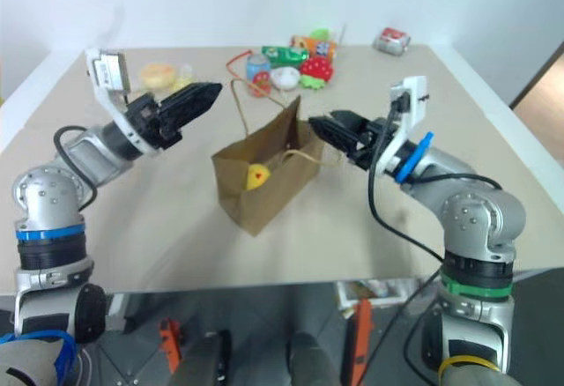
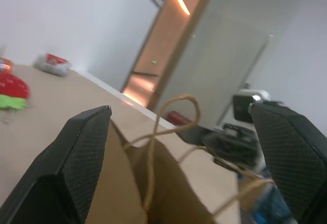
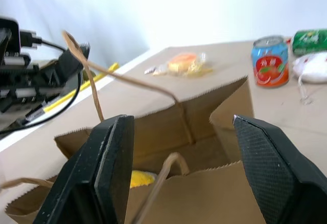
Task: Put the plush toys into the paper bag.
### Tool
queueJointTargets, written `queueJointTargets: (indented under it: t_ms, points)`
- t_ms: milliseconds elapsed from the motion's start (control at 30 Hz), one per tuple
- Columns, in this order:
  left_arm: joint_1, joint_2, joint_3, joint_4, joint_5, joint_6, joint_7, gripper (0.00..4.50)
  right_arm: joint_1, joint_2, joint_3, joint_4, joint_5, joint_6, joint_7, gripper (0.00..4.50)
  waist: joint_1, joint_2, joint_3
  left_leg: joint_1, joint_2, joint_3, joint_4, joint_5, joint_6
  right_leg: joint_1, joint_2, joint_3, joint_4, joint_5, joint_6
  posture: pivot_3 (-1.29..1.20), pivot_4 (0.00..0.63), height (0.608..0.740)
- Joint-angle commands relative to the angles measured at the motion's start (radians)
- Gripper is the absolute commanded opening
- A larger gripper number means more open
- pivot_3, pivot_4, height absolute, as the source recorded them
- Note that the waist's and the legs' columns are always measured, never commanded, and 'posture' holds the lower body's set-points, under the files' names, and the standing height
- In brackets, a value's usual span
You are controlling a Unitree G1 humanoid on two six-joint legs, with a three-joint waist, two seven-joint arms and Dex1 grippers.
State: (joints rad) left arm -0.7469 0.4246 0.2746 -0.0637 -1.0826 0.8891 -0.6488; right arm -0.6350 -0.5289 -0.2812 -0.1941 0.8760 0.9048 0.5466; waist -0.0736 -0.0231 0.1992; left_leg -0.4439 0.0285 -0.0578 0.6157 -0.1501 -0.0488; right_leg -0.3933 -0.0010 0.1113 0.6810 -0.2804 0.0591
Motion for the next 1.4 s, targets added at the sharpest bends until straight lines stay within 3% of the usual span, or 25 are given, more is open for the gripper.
queueJointTargets:
  t_ms: [33,200,300,500,600,833,967,1000,1200,1400]
  points:
    - [0.021,0.049,0.007,-0.045,-0.039,0.033,-0.064,4.45,-0.023,0.001,-0.06,-0.025,0.06,-0.016,-0.001,3.37,-0.001,0.0,0.0,0.0,0.0,0.0,0.0,0.0,0.0,0.0,0.0,0.0,0.0,0.0,0.0,0.0,0.15,0.74]
    - [0.073,0.124,0.024,-0.025,-0.06,0.071,-0.159,4.45,-0.053,0.041,-0.206,-0.01,0.232,-0.043,-0.059,3.37,0.0,0.0,0.0,0.0,0.0,0.0,0.0,0.0,0.0,0.0,0.0,0.0,0.0,0.0,0.0,0.0,0.15,0.74]
    - [0.098,0.177,0.054,-0.002,-0.084,0.093,-0.22,4.45,-0.05,0.012,-0.263,-0.004,0.29,-0.046,-0.076,3.37,0.0,0.0,0.0,0.0,0.0,0.0,0.0,0.0,0.0,0.0,0.0,0.0,0.0,0.0,-0.001,0.0,0.15,0.74]
    - [0.236,0.333,0.048,-0.036,0.016,0.031,-0.388,4.45,0.166,-0.232,-0.162,-0.058,0.069,-0.079,0.073,3.37,0.001,0.0,0.0,0.0,0.0,0.001,-0.004,0.0,0.0,-0.002,-0.001,0.0,0.0,-0.002,-0.003,0.0,0.15,0.74]
    - [0.344,0.404,0.009,-0.078,0.133,-0.064,-0.477,4.45,0.316,-0.332,-0.089,-0.107,-0.063,-0.151,0.172,3.37,0.002,0.0,0.0,0.0,0.0,0.002,-0.007,0.0,0.0,-0.005,-0.001,0.0,0.0,-0.004,-0.004,0.0,0.15,0.74]
    - [0.491,0.441,-0.015,-0.133,0.268,-0.223,-0.56,4.45,0.389,-0.339,-0.02,-0.17,-0.117,-0.189,0.236,3.37,0.0,0.0,0.0,0.001,0.002,0.004,-0.011,0.0,0.0,-0.008,-0.001,0.0,0.0,-0.004,-0.007,0.0,0.15,0.74]
    - [0.533,0.424,-0.029,-0.171,0.314,-0.293,-0.571,4.5,0.381,-0.298,0.021,-0.222,-0.098,-0.199,0.245,2.68,0.001,0.0,0.0,0.001,0.002,0.004,-0.011,0.001,-0.001,-0.008,-0.002,0.0,0.0,-0.004,-0.007,0.0,0.15,0.74]
    - [0.526,0.41,-0.037,-0.175,0.329,-0.316,-0.559,4.5,0.38,-0.295,0.025,-0.231,-0.092,-0.199,0.25,1.9,0.001,0.0,0.0,0.001,0.001,0.004,-0.011,0.001,-0.001,-0.008,-0.002,0.001,0.0,-0.004,-0.007,0.0,0.15,0.74]
    - [0.474,0.318,-0.077,-0.175,0.404,-0.425,-0.479,4.5,0.361,-0.268,0.075,-0.294,-0.059,-0.183,0.261,0.11,0.009,0.0,0.0,0.001,0.001,0.004,-0.011,0.001,-0.002,-0.007,-0.002,0.0,0.0,-0.004,-0.006,0.0,0.15,0.74]
    - [0.392,0.229,-0.124,-0.096,0.454,-0.484,-0.422,4.5,0.302,-0.209,0.21,-0.313,-0.109,-0.152,0.196,0.04,0.012,-0.001,0.0,0.001,0.002,0.004,-0.011,0.002,-0.003,-0.007,-0.002,0.0,0.0,-0.004,-0.006,0.0,0.15,0.74]
